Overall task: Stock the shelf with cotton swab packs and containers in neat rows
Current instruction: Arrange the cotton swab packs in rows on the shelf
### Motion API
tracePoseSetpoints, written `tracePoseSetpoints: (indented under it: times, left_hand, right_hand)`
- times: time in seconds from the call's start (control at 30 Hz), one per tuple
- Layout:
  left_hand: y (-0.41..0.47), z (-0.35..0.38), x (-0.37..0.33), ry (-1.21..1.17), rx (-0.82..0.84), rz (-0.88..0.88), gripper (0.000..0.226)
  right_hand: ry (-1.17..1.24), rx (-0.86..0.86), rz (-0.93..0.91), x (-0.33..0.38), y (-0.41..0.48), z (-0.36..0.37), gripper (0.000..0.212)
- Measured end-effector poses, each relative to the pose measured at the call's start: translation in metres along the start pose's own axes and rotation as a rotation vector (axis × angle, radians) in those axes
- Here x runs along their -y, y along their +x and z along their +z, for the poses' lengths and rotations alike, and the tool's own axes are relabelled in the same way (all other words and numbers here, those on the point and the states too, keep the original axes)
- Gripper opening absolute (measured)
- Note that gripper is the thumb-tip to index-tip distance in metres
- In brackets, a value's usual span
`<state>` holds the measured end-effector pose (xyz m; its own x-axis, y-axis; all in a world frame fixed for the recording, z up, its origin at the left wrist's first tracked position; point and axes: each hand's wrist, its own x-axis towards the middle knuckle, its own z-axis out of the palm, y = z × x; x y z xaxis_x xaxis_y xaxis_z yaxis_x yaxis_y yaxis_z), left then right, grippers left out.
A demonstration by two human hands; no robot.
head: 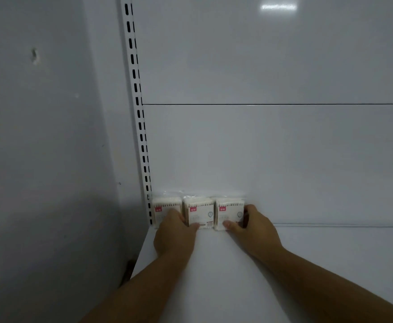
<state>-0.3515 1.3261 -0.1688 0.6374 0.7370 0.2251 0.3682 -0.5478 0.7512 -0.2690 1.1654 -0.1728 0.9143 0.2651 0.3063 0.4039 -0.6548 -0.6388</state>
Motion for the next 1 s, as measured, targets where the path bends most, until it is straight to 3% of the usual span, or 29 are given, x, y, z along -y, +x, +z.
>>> tracePoseSetpoints:
  times: [0.2, 0.33, 0.4, 0.5, 0.53, 0.6, 0.73, 1.0]
  left_hand:
    - [0.000, -0.006, 0.007, 0.008, 0.029, 0.059, 0.038]
    - [-0.004, -0.016, 0.010, -0.037, 0.023, 0.203, 0.032]
    - [-0.014, -0.023, -0.008, 0.109, 0.171, 0.365, 0.035]
    - [-0.039, -0.020, -0.071, 0.425, 0.600, 0.471, 0.037]
    - [-0.047, -0.014, -0.098, 0.557, 0.654, 0.540, 0.037]
    - [-0.080, 0.006, -0.166, 0.730, 0.636, 0.739, 0.045]
    - [-0.172, 0.066, -0.292, 0.574, 0.643, 0.893, 0.069]
    - [-0.384, 0.178, -0.463, 0.475, 0.626, 1.306, 0.065]
  right_hand:
    - [-0.033, 0.121, -0.007, -0.006, -0.016, -0.019, 0.051]
    - [-0.323, 0.253, -0.120, -0.024, -0.031, -0.077, 0.055]
    - [-0.580, 0.302, -0.213, -0.039, -0.042, -0.125, 0.061]
    - [-0.838, 0.303, -0.272, -0.065, -0.061, -0.207, 0.066]
    - [-0.864, 0.286, -0.243, -0.074, -0.068, -0.235, 0.066]
    - [-0.925, 0.228, -0.168, -0.099, -0.089, -0.295, 0.067]
    - [-0.990, 0.169, -0.003, -0.157, -0.140, -0.391, 0.071]
    - [-0.945, 0.073, 0.251, -0.275, -0.256, -0.556, 0.071]
